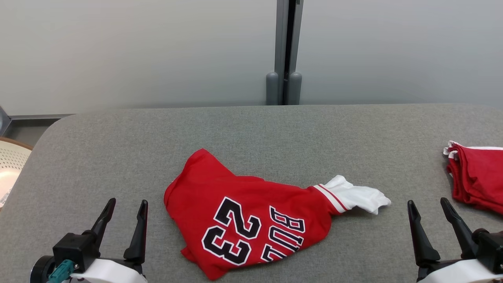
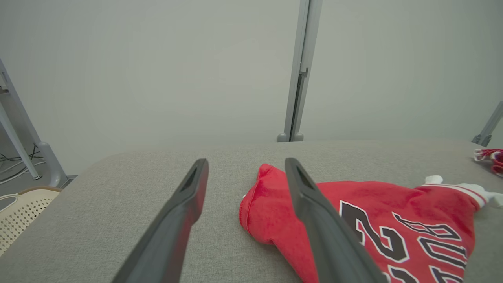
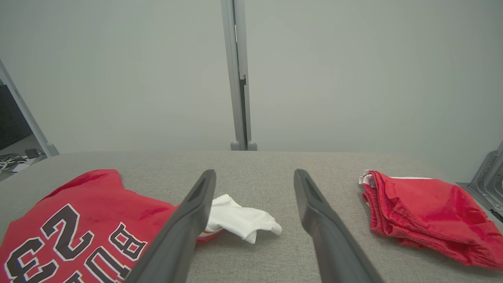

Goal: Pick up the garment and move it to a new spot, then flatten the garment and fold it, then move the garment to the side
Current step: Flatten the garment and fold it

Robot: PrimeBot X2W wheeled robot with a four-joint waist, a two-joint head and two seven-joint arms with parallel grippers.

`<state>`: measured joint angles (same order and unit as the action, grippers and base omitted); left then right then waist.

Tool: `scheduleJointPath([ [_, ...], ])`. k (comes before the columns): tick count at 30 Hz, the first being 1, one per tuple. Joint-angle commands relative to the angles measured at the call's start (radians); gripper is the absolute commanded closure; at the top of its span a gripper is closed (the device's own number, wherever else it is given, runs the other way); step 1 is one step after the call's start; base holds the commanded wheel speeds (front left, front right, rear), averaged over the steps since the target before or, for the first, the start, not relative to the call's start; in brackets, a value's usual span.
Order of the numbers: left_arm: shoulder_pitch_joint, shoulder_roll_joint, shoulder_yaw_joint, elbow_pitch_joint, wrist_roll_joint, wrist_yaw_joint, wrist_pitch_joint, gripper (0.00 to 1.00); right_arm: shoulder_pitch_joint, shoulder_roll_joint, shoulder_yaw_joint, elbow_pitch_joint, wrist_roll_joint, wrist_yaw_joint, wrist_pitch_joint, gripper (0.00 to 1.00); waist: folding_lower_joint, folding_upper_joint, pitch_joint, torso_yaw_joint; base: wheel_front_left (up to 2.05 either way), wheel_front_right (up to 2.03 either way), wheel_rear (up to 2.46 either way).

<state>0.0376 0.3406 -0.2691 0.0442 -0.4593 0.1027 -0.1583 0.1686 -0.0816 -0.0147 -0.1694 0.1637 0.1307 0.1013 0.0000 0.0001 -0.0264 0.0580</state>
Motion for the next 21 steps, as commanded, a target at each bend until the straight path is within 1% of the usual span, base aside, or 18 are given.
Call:
scheduleJointPath([
  [1, 0.011, 0.007, -0.001, -0.006, 0.002, 0.007, 0.003, 0.0, 0.008, 0.001, -0.001, -0.001, -0.003, 0.0, 0.001, 0.0, 0.0, -0.0001, 0.001, 0.001, 0.0, 0.0, 0.0],
  [13, -0.009, 0.009, -0.016, -0.014, 0.011, 0.013, 0.011, 0.0, 0.005, 0.007, -0.001, -0.004, -0.002, 0.0, -0.003, 0.0, 0.0, -0.0001, 0.009, 0.003, 0.0, 0.0, 0.0],
  [17, -0.085, -0.004, -0.041, -0.008, 0.01, -0.018, 0.027, 0.0, -0.012, 0.008, 0.002, -0.014, -0.002, 0.0, -0.004, 0.0, 0.0, -0.0001, 0.041, -0.003, 0.0, 0.0, 0.0],
  [21, -0.222, -0.023, -0.076, 0.049, 0.009, -0.07, 0.056, 0.0, -0.04, 0.01, 0.009, -0.032, -0.01, 0.0, -0.004, 0.0, 0.0, -0.0001, 0.108, -0.017, 0.0, 0.0, 0.0],
])
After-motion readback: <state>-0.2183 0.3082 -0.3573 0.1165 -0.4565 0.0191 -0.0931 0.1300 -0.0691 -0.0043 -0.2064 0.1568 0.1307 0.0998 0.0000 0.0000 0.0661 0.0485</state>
